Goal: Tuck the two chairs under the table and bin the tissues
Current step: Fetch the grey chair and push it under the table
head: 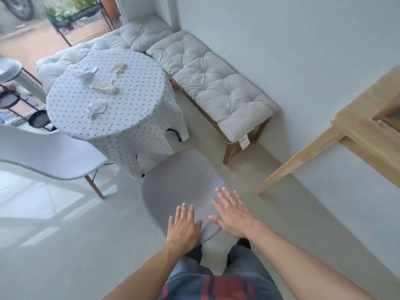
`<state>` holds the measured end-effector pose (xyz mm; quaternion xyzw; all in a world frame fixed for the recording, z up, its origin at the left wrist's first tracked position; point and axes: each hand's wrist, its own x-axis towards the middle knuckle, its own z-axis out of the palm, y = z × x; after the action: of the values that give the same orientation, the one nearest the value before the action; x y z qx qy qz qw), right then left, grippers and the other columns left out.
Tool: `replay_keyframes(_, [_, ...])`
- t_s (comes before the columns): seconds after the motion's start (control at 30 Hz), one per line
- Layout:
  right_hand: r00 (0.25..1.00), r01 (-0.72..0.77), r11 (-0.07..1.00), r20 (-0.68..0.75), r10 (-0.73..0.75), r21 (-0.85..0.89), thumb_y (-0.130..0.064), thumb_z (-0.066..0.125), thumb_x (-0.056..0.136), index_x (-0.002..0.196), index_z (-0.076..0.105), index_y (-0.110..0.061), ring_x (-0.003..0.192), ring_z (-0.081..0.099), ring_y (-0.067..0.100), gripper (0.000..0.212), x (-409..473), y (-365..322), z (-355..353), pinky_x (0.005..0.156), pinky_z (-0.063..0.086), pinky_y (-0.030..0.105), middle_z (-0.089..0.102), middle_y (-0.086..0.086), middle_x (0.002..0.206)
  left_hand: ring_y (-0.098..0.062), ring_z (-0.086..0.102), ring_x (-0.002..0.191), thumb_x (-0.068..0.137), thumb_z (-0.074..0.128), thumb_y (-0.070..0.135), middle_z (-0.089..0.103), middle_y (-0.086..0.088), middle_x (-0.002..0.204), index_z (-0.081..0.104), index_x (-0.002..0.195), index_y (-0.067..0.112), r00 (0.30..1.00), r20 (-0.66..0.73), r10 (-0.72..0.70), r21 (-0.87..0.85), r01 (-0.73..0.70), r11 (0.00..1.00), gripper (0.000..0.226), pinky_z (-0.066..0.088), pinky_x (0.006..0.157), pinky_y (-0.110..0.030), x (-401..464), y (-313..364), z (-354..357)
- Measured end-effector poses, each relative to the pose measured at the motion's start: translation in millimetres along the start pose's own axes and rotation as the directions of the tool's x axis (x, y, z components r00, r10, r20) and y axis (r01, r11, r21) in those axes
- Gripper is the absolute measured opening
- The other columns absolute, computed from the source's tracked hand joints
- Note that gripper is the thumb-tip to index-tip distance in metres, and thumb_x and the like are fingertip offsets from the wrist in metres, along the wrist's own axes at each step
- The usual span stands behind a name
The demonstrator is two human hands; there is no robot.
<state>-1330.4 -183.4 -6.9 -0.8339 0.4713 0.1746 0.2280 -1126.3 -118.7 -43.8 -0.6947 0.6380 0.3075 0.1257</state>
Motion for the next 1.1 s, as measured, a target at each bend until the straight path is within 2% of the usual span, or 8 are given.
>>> replay_keyframes(0.17, [0.974, 0.204, 0.976, 0.120, -0.194, -0.077, -0.070, 0.011, 0.102, 0.164, 0.015, -0.018, 0.158, -0.013, 0.027, 0.081, 10.5, 23.4, 10.7, 0.128, -0.004, 0.052, -0.005, 0.010, 0.173, -0.029, 0.005, 0.160, 0.112, 0.025, 0.045, 0.009, -0.012, 0.175, 0.014, 0.165, 0.017, 0.977, -0.060, -0.202, -0.171, 0.190, 0.967, 0.061, 0.016, 0.127, -0.050, -30.6, 20.0, 19.5])
replay_keyframes(0.33, [0.925, 0.357, 0.923, 0.190, -0.328, -0.144, -0.071, 0.011, 0.100, 0.161, 0.026, -0.018, 0.157, 0.016, 0.033, 0.082, 6.5, 39.3, 11.9, 0.127, 0.004, 0.057, 0.031, 0.014, 0.167, -0.027, 0.020, 0.158, 0.113, 0.026, 0.045, 0.030, -0.007, 0.170, 0.031, 0.161, 0.019, 0.931, -0.127, -0.343, -0.279, 0.298, 0.913, 0.055, 0.023, 0.124, -0.045, -55.0, 41.2, 33.8])
replay_keyframes(0.47, [0.891, 0.446, 0.875, 0.193, -0.412, -0.190, -0.063, 0.017, 0.105, 0.156, 0.033, -0.018, 0.151, 0.027, 0.034, 0.070, 3.4, 47.1, 7.8, 0.126, 0.010, 0.057, 0.043, 0.013, 0.158, -0.035, 0.044, 0.145, 0.110, 0.028, 0.052, 0.053, -0.006, 0.154, 0.047, 0.147, 0.026, 0.932, -0.216, -0.292, -0.214, 0.247, 0.945, 0.049, 0.035, 0.115, -0.058, -70.2, 55.4, 39.9])
replay_keyframes(0.53, [0.883, 0.463, 0.865, 0.183, -0.431, -0.195, -0.058, 0.019, 0.107, 0.153, 0.037, -0.019, 0.148, 0.031, 0.033, 0.063, 4.1, 47.8, 5.9, 0.125, 0.011, 0.057, 0.046, 0.011, 0.155, -0.033, 0.052, 0.135, 0.105, 0.021, 0.064, 0.061, -0.002, 0.141, 0.052, 0.141, 0.028, 0.932, -0.242, -0.270, -0.154, 0.238, 0.959, 0.059, 0.039, 0.110, -0.061, -71.4, 59.4, 41.7])
replay_keyframes(0.63, [0.874, 0.481, 0.856, 0.172, -0.454, -0.190, -0.056, 0.022, 0.108, 0.148, 0.041, -0.021, 0.142, 0.037, 0.031, 0.057, 7.4, 47.5, 2.3, 0.125, 0.011, 0.056, 0.050, 0.009, 0.149, -0.025, 0.048, 0.133, 0.099, 0.013, 0.078, 0.059, 0.005, 0.139, 0.051, 0.144, 0.030, 0.939, -0.211, -0.271, -0.116, 0.251, 0.961, 0.077, 0.032, 0.113, -0.062, -67.3, 57.4, 43.9])
replay_keyframes(0.8, [0.853, 0.522, 0.825, 0.160, -0.497, -0.217, -0.053, 0.023, 0.108, 0.146, 0.044, -0.022, 0.134, 0.044, 0.030, 0.053, 13.1, 50.1, 0.3, 0.124, 0.016, 0.055, 0.054, 0.006, 0.144, -0.024, 0.047, 0.132, 0.098, 0.011, 0.078, 0.057, 0.006, 0.139, 0.050, 0.142, 0.033, 0.946, -0.170, -0.278, -0.141, 0.256, 0.956, 0.074, 0.028, 0.114, -0.063, -61.2, 56.4, 41.5])
replay_keyframes(0.93, [0.845, 0.534, 0.814, 0.117, -0.521, -0.229, -0.053, 0.023, 0.108, 0.143, 0.046, -0.023, 0.130, 0.048, 0.030, 0.051, 21.6, 54.2, -3.5, 0.121, 0.023, 0.052, 0.057, 0.005, 0.141, -0.027, 0.045, 0.133, 0.097, 0.007, 0.079, 0.056, 0.004, 0.141, 0.047, 0.143, 0.032, 0.966, -0.140, -0.217, -0.146, 0.197, 0.969, 0.077, 0.025, 0.114, -0.066, -49.6, 49.5, 32.0])
replay_keyframes(1.1, [0.833, 0.549, 0.792, 0.093, -0.546, -0.267, -0.055, 0.017, 0.107, 0.139, 0.047, -0.023, 0.123, 0.052, 0.029, 0.054, 44.3, 53.8, -17.0, 0.115, 0.031, 0.048, 0.059, 0.003, 0.135, -0.027, 0.046, 0.130, 0.095, 0.003, 0.082, 0.057, 0.005, 0.141, 0.049, 0.143, 0.032, 0.965, -0.174, -0.195, -0.162, 0.167, 0.973, 0.082, 0.024, 0.115, -0.067, -31.4, 37.1, 18.6])
